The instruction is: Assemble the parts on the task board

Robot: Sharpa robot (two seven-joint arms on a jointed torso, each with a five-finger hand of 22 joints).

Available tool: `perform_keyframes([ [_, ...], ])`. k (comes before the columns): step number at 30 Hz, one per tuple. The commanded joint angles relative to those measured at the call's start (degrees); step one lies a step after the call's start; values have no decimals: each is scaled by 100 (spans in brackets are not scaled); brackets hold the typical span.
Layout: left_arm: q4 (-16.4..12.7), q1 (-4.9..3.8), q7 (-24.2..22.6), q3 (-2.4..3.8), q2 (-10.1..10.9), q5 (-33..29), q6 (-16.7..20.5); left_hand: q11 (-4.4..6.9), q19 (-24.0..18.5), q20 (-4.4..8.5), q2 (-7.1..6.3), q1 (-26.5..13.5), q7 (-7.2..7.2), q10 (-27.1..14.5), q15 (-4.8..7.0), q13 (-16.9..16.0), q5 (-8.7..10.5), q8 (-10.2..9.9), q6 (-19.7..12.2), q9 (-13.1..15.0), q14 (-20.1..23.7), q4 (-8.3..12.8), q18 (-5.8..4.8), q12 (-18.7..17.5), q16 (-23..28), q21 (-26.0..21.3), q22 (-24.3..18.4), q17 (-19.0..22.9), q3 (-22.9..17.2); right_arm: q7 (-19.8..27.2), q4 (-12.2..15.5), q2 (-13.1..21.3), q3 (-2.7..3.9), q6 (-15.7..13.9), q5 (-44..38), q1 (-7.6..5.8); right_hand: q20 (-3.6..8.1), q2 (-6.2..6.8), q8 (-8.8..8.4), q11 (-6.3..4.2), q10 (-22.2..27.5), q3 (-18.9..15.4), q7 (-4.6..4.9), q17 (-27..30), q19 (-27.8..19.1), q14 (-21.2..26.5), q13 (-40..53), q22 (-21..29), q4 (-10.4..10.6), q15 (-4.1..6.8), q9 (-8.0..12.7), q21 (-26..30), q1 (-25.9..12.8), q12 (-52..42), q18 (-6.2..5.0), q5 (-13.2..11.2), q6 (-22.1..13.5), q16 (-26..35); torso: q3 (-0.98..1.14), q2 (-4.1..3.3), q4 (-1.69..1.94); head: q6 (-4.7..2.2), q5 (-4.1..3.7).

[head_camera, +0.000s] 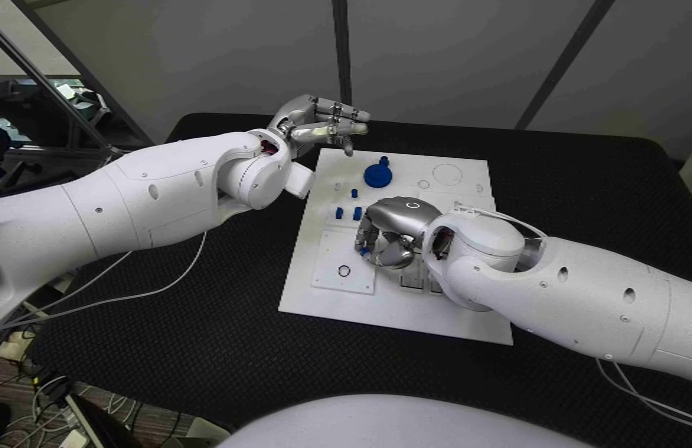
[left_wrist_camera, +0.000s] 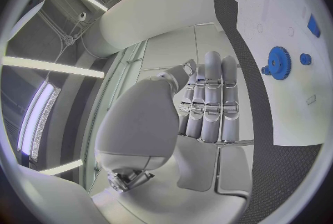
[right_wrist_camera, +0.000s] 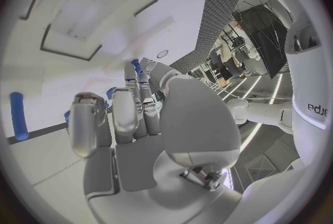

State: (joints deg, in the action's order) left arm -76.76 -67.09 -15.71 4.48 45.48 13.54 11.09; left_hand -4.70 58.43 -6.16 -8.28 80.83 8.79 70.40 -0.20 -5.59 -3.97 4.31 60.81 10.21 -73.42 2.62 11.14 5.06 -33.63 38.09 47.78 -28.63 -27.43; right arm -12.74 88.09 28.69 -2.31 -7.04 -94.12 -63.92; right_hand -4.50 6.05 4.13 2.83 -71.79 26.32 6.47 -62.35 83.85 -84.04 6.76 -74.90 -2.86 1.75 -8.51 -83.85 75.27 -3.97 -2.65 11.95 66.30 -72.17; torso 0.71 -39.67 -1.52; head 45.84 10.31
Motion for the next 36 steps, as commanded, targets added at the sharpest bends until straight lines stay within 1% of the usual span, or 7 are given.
perform_keyframes([
  [1, -1, -13, -12, 5, -9, -25, -51, -37, -22, -5, 55, -9, 37, -9, -11, 9, -20, -24, 20, -6, 32, 24, -73, 27, 14, -38, -8, 5, -1, -16, -23, -2, -25, -17, -41, 11, -25, 77, -76, 117, 263, -19, 107, 113, 183, -79, -71, -751, -31, -65, 97, 34, -144, 51, 64, -19, -359, 89, -1, 1, -2, -3, 0],
  [4, 0, -13, -7, 5, -10, -25, -55, -37, -22, -5, 55, -9, 37, -9, -11, 9, -20, -24, 20, -6, 32, 24, -73, 27, 14, -38, -8, 5, -1, -47, -32, 3, -28, -207, -75, 11, -106, 219, -68, 231, 604, -42, 223, 303, 63, -23, -148, -550, -69, -169, 201, 214, -222, 55, 12, -64, -672, 214, 2, 5, -4, -10, 3],
  [7, 1, -14, 3, 5, -9, -25, -61, -37, -22, -5, 55, -9, 37, -9, -11, 9, -20, -24, 20, -6, 32, 24, -73, 27, 14, -38, -8, 5, -1, -60, -23, 21, -29, -412, -117, 11, -156, 292, -62, 277, 752, -81, 259, 410, -4, 6, -171, -438, -107, -201, 245, 317, -240, 47, -18, -82, -764, 284, 2, 4, -1, -19, -1],
  [20, 30, -13, 23, 4, -4, -25, -82, -41, -26, -11, 67, -28, 40, -17, -16, 12, 12, -30, 19, -11, 26, 19, -74, 27, 34, -51, -10, 15, 20, 121, 279, 278, -28, -1097, -163, 35, -191, 354, -35, 287, 808, -145, 262, 478, -15, 18, -165, -416, -152, -217, 270, 342, -247, 22, -27, -89, -750, 321, 11, 6, -10, -56, 4],
  [25, 36, -12, 28, 3, 19, -25, -84, -41, -26, -12, 69, -30, 39, -18, -17, 12, 20, -30, 18, -12, 25, 19, -74, 27, 36, -53, -11, 16, 23, 83, 662, 759, -16, -1134, -164, 35, -194, 372, -31, 277, 792, -165, 245, 491, -10, 16, -157, -422, -167, -213, 275, 338, -245, 10, -27, -85, -733, 323, 0, 11, -16, -107, -35],
  [32, 25, -10, 24, -5, 68, -25, -87, -41, -26, -12, 69, -30, 39, -18, -17, 12, 20, -30, 18, -12, 25, 19, -74, 27, 36, -53, -11, 16, 23, -78, 809, 1418, 327, -872, -134, -6, -190, 439, -31, 262, 882, -265, 203, 585, -53, 30, -166, -344, -209, -204, 295, 412, -226, 31, -50, -88, -690, 375, 1, 20, -42, -206, -159],
  [36, 19, -6, 14, -31, 79, -25, -90, -41, -26, -12, 69, -30, 39, -18, -17, 12, 20, -30, 18, -12, 25, 19, -74, 27, 36, -53, -11, 16, 23, -48, 759, 1650, 446, -800, -246, -35, -194, 485, -35, 267, 988, -389, 163, 634, -92, 33, -192, -271, -259, -208, 316, 483, -165, 35, -68, -90, -666, 397, 4, 31, -64, -260, -222],
])
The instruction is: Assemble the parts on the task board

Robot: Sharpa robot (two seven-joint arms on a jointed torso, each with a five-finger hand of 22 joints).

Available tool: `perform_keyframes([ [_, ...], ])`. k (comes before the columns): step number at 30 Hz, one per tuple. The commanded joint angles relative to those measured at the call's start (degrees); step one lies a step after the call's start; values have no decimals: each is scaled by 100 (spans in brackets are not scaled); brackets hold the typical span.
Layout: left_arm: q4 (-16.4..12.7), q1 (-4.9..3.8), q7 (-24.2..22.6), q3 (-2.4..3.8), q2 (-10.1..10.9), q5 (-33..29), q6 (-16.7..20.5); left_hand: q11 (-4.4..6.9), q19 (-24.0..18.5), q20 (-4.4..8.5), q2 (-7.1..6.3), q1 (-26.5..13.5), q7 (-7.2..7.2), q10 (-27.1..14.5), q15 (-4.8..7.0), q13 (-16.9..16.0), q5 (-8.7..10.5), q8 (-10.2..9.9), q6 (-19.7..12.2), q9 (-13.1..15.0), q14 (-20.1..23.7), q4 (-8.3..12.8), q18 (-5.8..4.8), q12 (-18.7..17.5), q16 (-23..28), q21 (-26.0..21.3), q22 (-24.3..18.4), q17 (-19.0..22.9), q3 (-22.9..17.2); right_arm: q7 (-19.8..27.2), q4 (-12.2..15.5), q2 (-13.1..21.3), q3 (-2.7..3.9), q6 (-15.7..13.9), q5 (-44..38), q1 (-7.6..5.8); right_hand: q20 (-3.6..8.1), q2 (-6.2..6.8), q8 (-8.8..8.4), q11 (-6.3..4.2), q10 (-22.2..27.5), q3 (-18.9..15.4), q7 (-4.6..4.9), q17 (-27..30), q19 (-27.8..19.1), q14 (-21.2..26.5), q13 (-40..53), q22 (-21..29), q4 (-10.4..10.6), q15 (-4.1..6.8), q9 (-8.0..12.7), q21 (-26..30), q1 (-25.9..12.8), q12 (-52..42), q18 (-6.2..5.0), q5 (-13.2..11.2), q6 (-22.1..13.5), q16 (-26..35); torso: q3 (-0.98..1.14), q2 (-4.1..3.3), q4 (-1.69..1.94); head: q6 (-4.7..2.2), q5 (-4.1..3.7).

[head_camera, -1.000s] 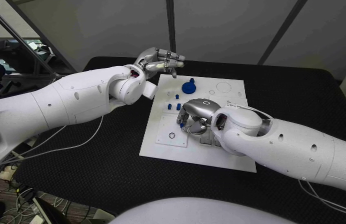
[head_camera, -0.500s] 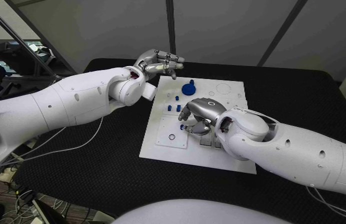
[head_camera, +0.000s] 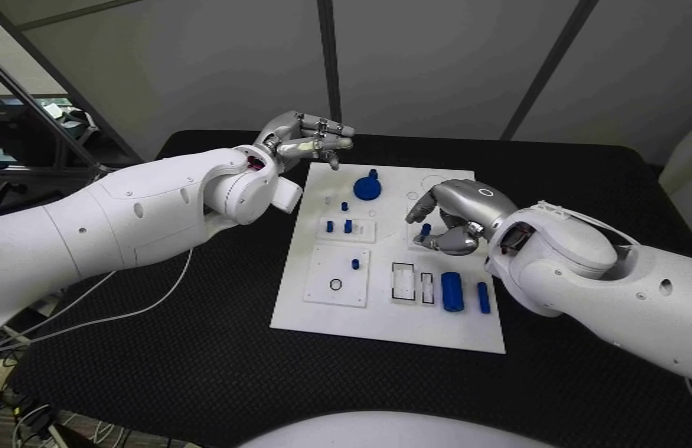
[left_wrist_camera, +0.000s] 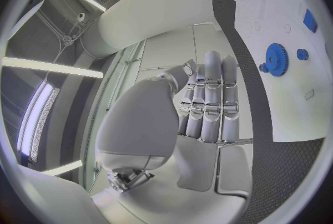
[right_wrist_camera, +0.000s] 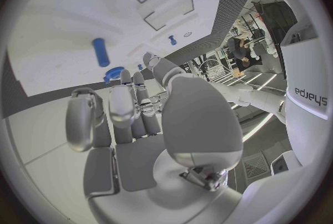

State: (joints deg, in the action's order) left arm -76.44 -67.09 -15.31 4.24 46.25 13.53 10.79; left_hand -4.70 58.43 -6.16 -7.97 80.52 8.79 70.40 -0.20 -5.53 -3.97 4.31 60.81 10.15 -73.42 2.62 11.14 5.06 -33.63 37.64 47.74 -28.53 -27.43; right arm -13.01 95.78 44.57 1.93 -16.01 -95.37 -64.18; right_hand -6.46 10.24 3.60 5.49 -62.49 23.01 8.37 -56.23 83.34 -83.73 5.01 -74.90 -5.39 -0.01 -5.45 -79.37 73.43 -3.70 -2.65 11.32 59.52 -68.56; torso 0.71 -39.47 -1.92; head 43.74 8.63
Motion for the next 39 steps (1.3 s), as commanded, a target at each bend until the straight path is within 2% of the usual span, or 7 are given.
perform_keyframes([
  [1, -15, -4, -28, -18, 4, -24, -62, -41, -26, -12, 38, 2, 39, -18, -17, 5, 20, -31, 18, -6, 25, 19, -73, 27, 36, -9, -6, 7, 23, -15, -26, 103, 40, 122, -138, -14, 0, 70, 16, 5, 86, -107, -44, 39, -43, 3, -29, -266, -13, -36, 18, 40, 38, 7, -69, -29, 17, 44, 4, 12, -24, -53, -61],
  [8, -17, 0, -32, -55, 10, -24, -68, -41, -26, -12, 38, 2, 39, -18, -17, 5, 20, -31, 18, -6, 25, 19, -73, 27, 36, -9, -6, 7, 23, -87, -228, 184, 90, 416, -190, -36, -25, 53, 2, 40, 240, -474, -162, 169, -82, 17, -106, -191, 5, -69, 85, 121, 142, 0, -89, -81, -31, 102, -3, 10, -8, -75, -121],
  [13, -15, 0, -31, -61, 12, -24, -70, -39, -27, -12, 42, 3, 38, -16, -16, 5, 26, -30, 22, -7, 23, 22, -73, 29, 42, -13, -7, 10, 27, -125, -364, 106, 96, 631, -200, -39, -44, -14, 5, 61, 334, -716, -187, 251, -110, 29, -123, -134, 67, -81, 120, 184, 249, -4, -103, -303, -42, 137, -3, 5, -7, -68, -107],
  [18, -4, 0, -30, -63, 10, -24, -70, -39, -27, -12, 42, 3, 38, -16, -16, 5, 26, -30, 22, -7, 23, 22, -73, 29, 42, -13, -7, 10, 27, -101, -524, -63, 97, 692, -192, -39, -44, -92, 5, 57, 314, -739, -187, 255, -106, 26, -118, -136, 92, -79, 131, 185, 295, -21, -103, -330, -44, 130, -2, 6, -12, -65, -93],
  [27, 7, 1, -27, -64, -2, -24, -76, -39, -27, -12, 42, 3, 38, -16, -16, 5, 26, -30, 22, -7, 23, 22, -73, 29, 42, -13, -7, 10, 27, -22, -703, -293, 95, 757, -109, -39, 10, -339, 6, -34, -123, -597, -136, 190, -35, -6, -97, -238, 117, -10, 151, 99, 331, -152, -78, -319, -23, 44, -2, 2, -16, -52, -83],
  [33, 17, 1, -20, -64, -7, -24, -80, -39, -27, -12, 42, 3, 38, -16, -16, 5, 26, -30, 22, -7, 23, 22, -73, 29, 42, -13, -7, 10, 27, 27, -736, -353, 94, 875, -29, -38, 97, -409, 16, -149, -547, -359, -97, 53, 56, -48, -93, -393, 126, 91, 148, -39, 281, -195, -39, -294, 26, -80, 1, 8, -18, -38, -82],
  [39, 28, 0, -10, -64, -12, -24, -83, -39, -27, -12, 42, 3, 38, -16, -16, 5, 26, -30, 22, -7, 23, 22, -73, 29, 42, -13, -7, 10, 27, 24, -746, -370, 94, 1060, 15, -38, 149, -455, 95, -197, -848, -161, -109, -52, 129, -76, -80, -526, 130, 134, 107, -159, 254, -197, -4, -280, 276, -177, 2, 11, -19, -24, -76],
])
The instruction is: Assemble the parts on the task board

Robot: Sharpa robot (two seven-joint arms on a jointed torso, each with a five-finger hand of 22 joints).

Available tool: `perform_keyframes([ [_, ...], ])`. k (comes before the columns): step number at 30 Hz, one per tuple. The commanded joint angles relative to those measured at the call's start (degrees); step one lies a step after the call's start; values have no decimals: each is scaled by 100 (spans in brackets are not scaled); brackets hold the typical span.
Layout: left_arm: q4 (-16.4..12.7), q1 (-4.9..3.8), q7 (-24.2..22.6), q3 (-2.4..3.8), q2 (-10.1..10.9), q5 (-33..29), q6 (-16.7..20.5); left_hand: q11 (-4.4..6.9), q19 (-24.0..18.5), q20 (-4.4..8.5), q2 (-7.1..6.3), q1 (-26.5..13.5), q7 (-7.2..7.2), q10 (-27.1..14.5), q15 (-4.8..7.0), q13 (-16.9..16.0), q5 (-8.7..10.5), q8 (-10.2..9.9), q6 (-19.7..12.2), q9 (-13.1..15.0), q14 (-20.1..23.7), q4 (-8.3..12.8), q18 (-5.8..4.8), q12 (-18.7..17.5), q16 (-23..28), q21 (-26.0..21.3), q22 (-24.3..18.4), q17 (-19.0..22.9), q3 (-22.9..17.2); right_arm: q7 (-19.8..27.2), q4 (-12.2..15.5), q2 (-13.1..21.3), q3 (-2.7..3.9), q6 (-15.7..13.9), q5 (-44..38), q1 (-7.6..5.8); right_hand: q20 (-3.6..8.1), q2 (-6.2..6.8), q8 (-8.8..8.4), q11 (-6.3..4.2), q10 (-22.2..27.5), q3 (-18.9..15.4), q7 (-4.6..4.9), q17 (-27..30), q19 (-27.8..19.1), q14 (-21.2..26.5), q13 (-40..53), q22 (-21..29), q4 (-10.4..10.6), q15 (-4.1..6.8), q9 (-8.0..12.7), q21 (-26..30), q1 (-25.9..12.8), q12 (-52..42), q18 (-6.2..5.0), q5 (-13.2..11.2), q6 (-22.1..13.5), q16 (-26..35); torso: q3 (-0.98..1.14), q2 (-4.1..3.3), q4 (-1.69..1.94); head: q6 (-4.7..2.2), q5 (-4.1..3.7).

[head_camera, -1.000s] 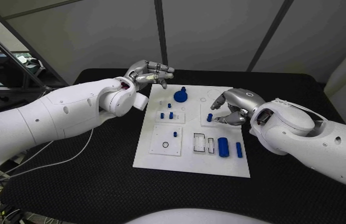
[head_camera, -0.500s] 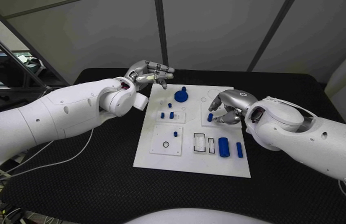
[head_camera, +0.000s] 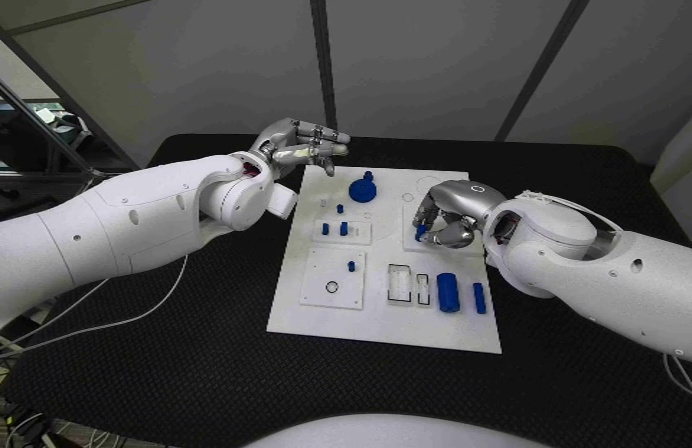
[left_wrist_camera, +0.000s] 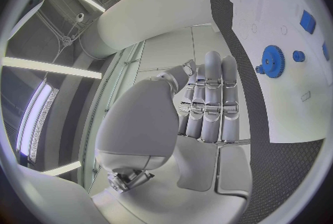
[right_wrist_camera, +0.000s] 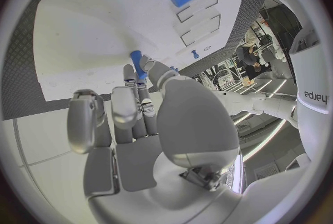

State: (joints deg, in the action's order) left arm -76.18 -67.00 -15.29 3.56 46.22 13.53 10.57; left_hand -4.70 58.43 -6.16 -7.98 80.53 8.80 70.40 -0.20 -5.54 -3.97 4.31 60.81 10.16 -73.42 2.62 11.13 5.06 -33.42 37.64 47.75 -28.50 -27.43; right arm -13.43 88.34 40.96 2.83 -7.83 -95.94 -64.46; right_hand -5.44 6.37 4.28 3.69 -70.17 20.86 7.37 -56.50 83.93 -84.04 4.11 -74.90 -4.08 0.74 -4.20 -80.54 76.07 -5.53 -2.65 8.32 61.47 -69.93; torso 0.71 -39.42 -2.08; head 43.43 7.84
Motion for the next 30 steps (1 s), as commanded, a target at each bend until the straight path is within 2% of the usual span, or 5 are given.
perform_keyframes([
  [1, 4, -8, -11, 4, -10, -24, -62, -39, -27, -13, 42, 3, 38, -16, -16, 6, 26, -30, 22, -8, 23, 22, -72, 29, 21, -13, -8, 6, 27, 62, -3, -10, 4, 269, 75, -11, 53, -74, 38, -27, -117, 80, -20, -36, 75, -47, 12, -536, -2, 67, -24, -51, -10, -11, -1, 23, 122, -51, 2, 7, -3, 7, 2],
  [10, 9, -9, 3, 4, -11, -24, -65, -38, -28, -13, 48, 3, 36, -15, -16, 7, 29, -30, 25, -9, 21, 25, -71, 31, 28, -18, -10, 9, 31, 12, -8, -11, 3, 387, 64, -11, 110, -120, 82, -102, -354, 248, -92, -95, 125, -55, 35, -635, -38, 128, -59, -138, -1, 23, 23, 52, 369, -114, 1, 3, -1, 12, 6],
  [13, 10, -9, 5, 4, -10, -24, -62, -38, -28, -13, 48, 3, 36, -15, -16, 7, 29, -30, 25, -9, 21, 25, -71, 31, 28, -18, -10, 9, 31, 12, 4, -10, 3, 299, 49, -10, 126, -148, 90, -119, -407, 300, -109, -97, 132, -54, 42, -652, -57, 143, -71, -151, 9, 46, 27, 65, 440, -123, 0, 3, 0, 15, 7],
  [22, 25, -8, 7, 4, -17, -24, -67, -38, -28, -13, 48, 3, 36, -15, -16, 7, 29, -30, 25, -9, 21, 25, -71, 31, 28, -18, -10, 9, 31, 240, 162, 71, 5, -897, 57, -8, 147, -188, 111, -147, -505, 319, -145, -139, 194, -63, 58, -767, -20, 162, -102, -256, -75, 78, 57, 52, 571, -163, 7, 8, -6, 15, 20],
  [30, 55, -6, 6, 4, -32, -24, -71, -37, -28, -13, 55, 9, 35, -16, -15, 7, 27, -30, 26, -10, 20, 29, -70, 32, 32, -21, -10, 11, 30, 331, 512, 267, 38, -1323, 262, -9, 151, -191, 114, -154, -523, 317, -154, -141, 202, -64, 62, -781, -11, 166, -109, -269, -92, 83, 61, 46, 593, -167, 0, 11, -1, 8, 32],
])
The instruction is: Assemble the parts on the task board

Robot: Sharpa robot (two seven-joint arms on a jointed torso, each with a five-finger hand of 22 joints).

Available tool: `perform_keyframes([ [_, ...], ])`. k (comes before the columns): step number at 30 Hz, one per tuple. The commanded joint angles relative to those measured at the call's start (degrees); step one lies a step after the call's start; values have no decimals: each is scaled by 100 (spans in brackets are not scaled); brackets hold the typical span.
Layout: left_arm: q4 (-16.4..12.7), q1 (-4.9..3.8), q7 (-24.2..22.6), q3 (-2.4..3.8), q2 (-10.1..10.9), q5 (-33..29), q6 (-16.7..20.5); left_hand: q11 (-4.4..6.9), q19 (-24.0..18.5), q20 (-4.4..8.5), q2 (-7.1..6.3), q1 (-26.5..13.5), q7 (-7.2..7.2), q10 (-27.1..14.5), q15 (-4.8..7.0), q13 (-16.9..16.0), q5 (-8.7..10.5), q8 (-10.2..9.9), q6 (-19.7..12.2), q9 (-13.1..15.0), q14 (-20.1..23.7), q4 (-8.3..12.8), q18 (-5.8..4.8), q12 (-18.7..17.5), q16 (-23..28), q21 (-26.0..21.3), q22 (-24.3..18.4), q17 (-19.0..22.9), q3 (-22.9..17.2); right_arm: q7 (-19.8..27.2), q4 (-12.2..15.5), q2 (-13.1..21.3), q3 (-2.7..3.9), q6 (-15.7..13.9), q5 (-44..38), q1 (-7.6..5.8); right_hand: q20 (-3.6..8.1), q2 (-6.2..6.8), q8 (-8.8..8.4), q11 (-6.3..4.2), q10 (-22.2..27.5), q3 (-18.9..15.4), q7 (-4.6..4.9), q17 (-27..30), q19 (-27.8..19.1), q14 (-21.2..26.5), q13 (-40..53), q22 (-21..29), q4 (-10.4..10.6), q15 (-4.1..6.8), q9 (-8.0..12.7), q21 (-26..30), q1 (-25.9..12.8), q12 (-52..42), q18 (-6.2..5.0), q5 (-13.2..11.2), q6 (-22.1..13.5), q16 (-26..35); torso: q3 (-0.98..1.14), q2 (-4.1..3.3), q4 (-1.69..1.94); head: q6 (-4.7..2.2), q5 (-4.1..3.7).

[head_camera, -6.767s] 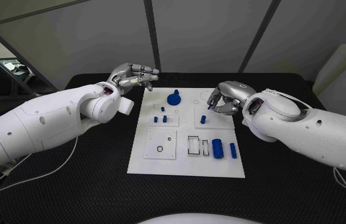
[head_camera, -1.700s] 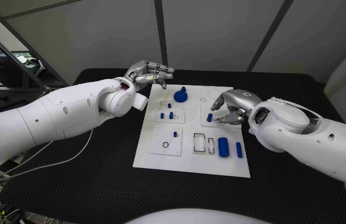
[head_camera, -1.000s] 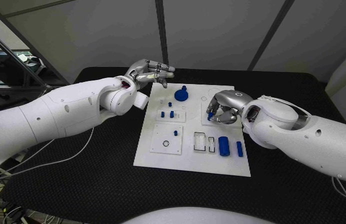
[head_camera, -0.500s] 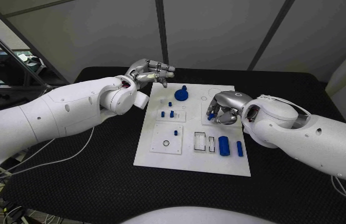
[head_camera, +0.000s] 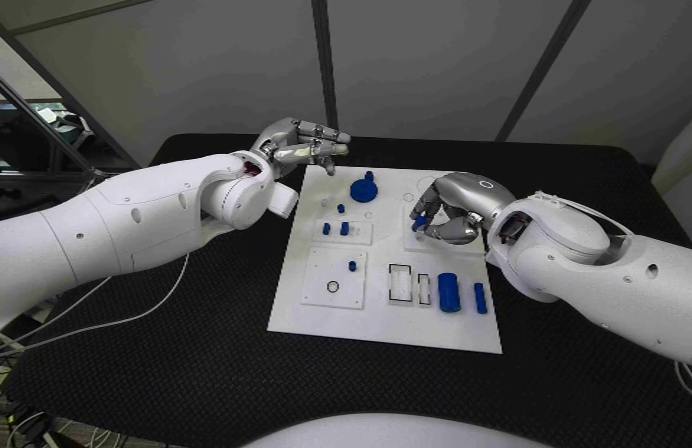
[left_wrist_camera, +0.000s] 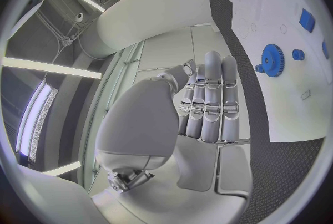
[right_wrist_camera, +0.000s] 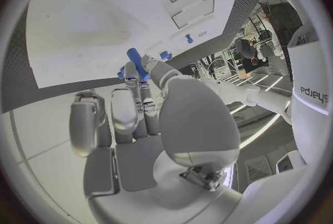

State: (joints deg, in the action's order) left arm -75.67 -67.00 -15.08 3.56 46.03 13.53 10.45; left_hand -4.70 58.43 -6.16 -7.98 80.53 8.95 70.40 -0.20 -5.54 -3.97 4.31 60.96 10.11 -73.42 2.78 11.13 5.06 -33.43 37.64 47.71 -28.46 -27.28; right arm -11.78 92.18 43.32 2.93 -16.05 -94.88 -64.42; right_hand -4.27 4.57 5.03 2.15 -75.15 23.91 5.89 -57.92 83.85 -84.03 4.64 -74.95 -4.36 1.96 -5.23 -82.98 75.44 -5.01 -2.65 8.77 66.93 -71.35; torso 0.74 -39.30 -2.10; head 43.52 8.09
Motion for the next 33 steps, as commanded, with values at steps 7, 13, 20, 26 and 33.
perform_keyframes([
  [7, 23, -3, -15, 4, -41, -24, -67, -37, -28, -13, 55, 9, 20, -16, -14, 7, 27, -30, 11, -5, 20, 13, -70, 32, 33, -21, -6, 8, 15, 329, 484, -60, 99, -426, 515, -11, 36, -11, 38, -2, -26, 13, -9, 24, 206, -60, 8, -770, 15, 46, -7, -18, -28, 35, 59, 3, 51, -13, -7, -3, 3, 30, 49],
  [13, 43, -2, -19, 4, -89, -24, -77, -37, -28, -13, 55, 9, 20, -16, -14, 7, 27, -30, 11, -5, 20, 13, -70, 32, 33, -21, -6, 8, 15, 688, 519, -506, 29, -290, 807, 5, 41, -28, 26, -2, -19, 30, -9, 63, 191, -52, 6, -744, 11, 50, -8, 7, -20, 54, 51, 24, 46, 8, -12, -6, 9, 39, 76],
  [20, 82, -4, -16, 5, -168, -24, -97, -37, -28, -13, 55, 9, 20, -16, -14, 7, 27, -30, 11, -5, 20, 13, -70, 32, 33, -21, -6, 8, 15, 973, 367, -985, -203, -104, 903, 53, 44, -38, -1, 8, 1, 47, 3, 83, 180, -46, 1, -727, 6, 49, -7, 24, -24, 88, 47, 51, 23, 17, -18, -7, 19, 66, 153],
  [26, 98, -5, -11, 5, -214, -24, -110, -37, -28, -13, 58, 9, 20, -16, -15, 8, 27, -30, 11, -5, 20, 13, -70, 32, 34, -22, -6, 8, 15, 1010, 143, -1257, -417, 123, 924, 90, 43, -40, -18, 16, 17, 54, 11, 81, 173, -46, -3, -717, 5, 45, -5, 35, -31, 108, 44, 57, 8, 14, -8, -14, -7, 82, 232],
  [33, 108, -6, -7, 5, -240, -24, -122, -38, -27, -14, 64, 9, 21, -17, -15, 8, 26, -31, 12, -6, 19, 14, -70, 33, 39, -25, -7, 10, 17, 834, -79, -1416, -520, 346, 880, 153, 41, -41, -39, 26, 39, 62, 20, 76, 166, -46, -8, -706, 3, 39, -3, 46, -40, 128, 41, 60, -13, 9, -1, -9, -8, 108, 237],
])
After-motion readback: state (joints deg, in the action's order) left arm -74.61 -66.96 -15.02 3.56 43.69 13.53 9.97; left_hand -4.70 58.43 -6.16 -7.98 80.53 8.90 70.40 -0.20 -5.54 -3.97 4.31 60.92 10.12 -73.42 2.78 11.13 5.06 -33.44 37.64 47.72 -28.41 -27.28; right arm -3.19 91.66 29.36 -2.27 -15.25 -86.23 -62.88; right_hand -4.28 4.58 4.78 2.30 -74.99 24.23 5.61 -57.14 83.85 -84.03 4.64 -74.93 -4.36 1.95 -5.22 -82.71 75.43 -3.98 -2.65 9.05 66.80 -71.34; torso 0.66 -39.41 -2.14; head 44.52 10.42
